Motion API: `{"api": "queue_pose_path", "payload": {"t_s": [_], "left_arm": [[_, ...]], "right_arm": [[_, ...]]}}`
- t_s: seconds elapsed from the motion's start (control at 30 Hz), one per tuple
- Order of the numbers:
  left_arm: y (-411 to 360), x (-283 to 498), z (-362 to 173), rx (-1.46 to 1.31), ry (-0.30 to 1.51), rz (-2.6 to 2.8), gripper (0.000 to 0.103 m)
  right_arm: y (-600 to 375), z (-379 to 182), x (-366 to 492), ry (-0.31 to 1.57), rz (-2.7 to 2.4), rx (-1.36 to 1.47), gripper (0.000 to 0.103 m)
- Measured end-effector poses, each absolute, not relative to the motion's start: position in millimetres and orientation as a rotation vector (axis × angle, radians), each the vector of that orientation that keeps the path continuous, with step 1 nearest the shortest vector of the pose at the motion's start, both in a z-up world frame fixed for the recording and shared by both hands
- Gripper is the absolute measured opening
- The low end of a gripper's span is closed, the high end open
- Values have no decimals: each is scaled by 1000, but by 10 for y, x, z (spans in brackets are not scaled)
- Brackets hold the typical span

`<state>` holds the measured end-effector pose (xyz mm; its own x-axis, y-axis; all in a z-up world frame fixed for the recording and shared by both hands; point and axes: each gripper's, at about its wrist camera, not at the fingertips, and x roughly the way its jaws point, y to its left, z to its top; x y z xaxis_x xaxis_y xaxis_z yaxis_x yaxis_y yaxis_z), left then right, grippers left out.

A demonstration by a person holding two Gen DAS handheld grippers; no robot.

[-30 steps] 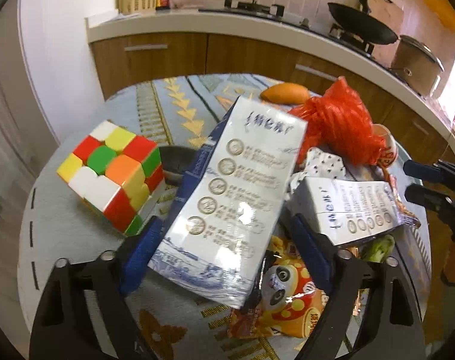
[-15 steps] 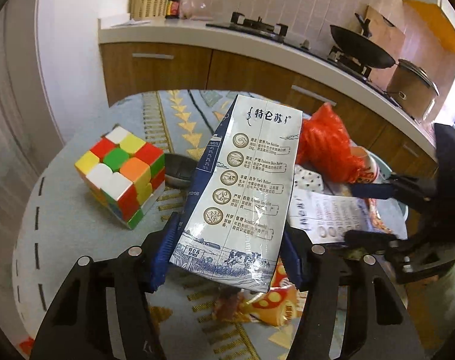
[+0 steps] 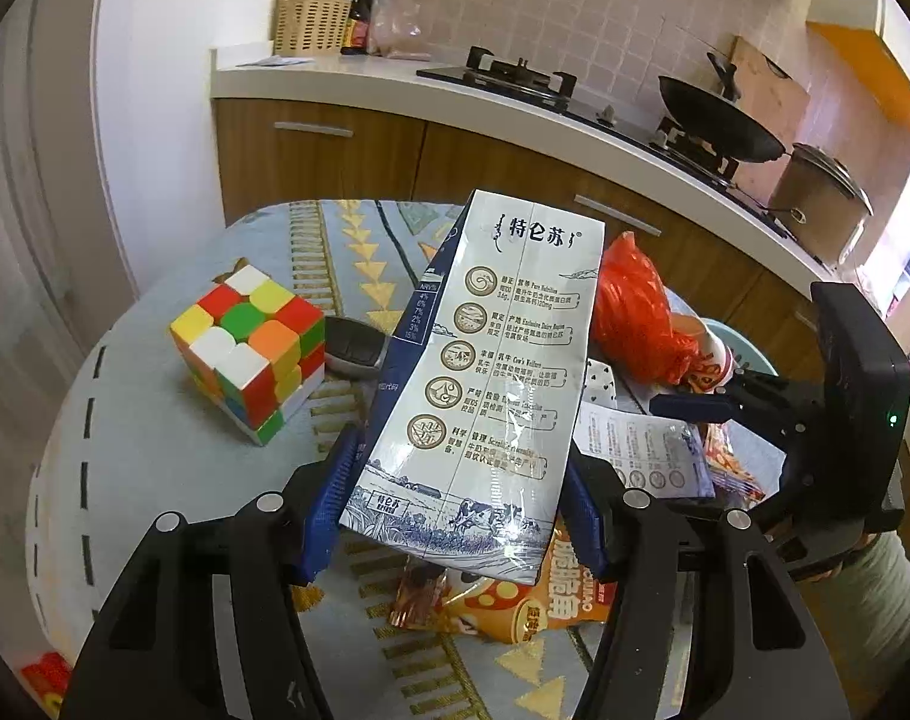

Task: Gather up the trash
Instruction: 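Carry both cartons over the blue basket while both tools open to drop them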

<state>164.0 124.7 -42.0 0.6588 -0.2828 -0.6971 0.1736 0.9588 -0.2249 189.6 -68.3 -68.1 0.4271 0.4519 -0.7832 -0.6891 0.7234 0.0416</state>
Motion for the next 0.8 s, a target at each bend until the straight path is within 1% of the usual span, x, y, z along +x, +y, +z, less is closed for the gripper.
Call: {"api": "queue_pose_path", "payload": {"t_s": [0.07, 0.13, 0.2, 0.37, 0.53, 0.8], "left_arm": [[1253, 1628, -426, -154, 813, -259, 59], [1265, 1595, -427, -161, 808, -264, 59], [1258, 1565, -417, -163, 804, -266, 59], [1248, 1461, -344, -173, 779, -269, 59], [1207, 1345, -243, -177, 751, -274, 59], [982, 1246, -181, -187, 747, -292, 59]], "right_arm": [[-653, -673, 1870, 867, 706, -311, 75], [-648, -666, 1852, 859, 687, -306, 71], [-637, -648, 1808, 851, 671, -308, 62], [-709, -549, 1792, 850, 644, -264, 53], [-922, -285, 1713, 823, 577, -177, 52], [-1540, -37, 1286, 765, 397, -60, 52]]}}
